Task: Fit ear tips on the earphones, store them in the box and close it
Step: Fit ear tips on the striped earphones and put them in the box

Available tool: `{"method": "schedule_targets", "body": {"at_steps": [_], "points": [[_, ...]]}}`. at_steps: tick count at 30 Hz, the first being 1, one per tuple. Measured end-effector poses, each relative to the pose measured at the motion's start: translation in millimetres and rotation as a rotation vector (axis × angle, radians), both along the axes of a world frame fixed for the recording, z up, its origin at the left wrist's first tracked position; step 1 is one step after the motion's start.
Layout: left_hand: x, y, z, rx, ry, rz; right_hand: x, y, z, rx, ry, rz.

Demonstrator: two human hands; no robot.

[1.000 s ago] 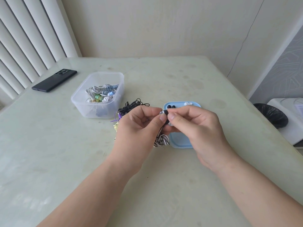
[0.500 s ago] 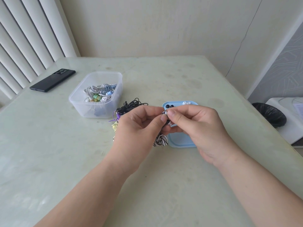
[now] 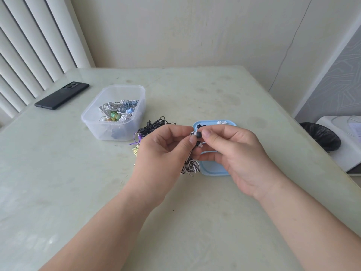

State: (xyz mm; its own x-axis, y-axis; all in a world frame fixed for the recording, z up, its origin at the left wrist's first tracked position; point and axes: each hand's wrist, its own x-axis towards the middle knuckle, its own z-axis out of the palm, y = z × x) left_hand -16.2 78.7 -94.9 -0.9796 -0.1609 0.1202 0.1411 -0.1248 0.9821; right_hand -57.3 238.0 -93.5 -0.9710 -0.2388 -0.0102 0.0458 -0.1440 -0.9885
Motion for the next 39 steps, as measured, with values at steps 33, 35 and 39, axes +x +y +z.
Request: {"method": "schedule_targets", "body": {"at_steps": [33, 35, 39], "points": [[-8, -13, 1, 0.185, -0.136, -0.056, -32, -8, -5, 0.816, 0.564, -0.28], [-9, -13, 0, 0.181, -0.12, -0.061, -25, -7, 4, 0.449, 0.362, -0.245], [-9, -10, -2, 0.181, -0.114, -0.077, -10, -2, 7, 0.016, 0.052, -0.116]]}}
